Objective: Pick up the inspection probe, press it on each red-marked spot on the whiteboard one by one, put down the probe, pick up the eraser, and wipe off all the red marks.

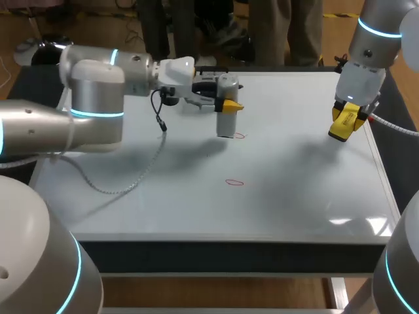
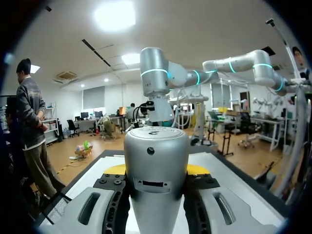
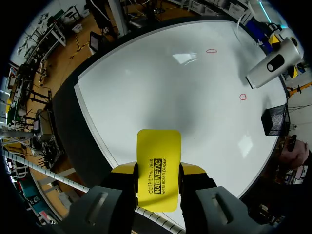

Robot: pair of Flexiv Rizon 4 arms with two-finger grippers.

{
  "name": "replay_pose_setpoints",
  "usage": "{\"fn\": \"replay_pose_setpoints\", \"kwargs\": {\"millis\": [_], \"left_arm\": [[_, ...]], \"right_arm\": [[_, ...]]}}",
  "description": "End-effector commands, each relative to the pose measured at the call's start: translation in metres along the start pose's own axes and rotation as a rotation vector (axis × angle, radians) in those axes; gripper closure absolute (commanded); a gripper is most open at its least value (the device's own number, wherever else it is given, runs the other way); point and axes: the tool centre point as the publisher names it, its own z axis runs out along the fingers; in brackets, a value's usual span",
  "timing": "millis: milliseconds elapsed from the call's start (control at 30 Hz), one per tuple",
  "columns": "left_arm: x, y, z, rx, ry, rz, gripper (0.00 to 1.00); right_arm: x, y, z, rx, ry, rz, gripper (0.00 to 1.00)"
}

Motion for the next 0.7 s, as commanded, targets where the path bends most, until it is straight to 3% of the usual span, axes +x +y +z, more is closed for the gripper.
{"fn": "replay_pose_setpoints", "kwargs": {"millis": [33, 700], "left_arm": [[-0.012, 0.007, 0.014, 0.006, 0.077, -0.002, 1.00], [-0.023, 0.022, 0.029, 0.027, 0.071, -0.016, 1.00]], "right_arm": [[0.000, -0.001, 0.000, 0.002, 0.003, -0.002, 1.00], [0.000, -0.001, 0.000, 0.002, 0.003, -0.002, 1.00]]}}
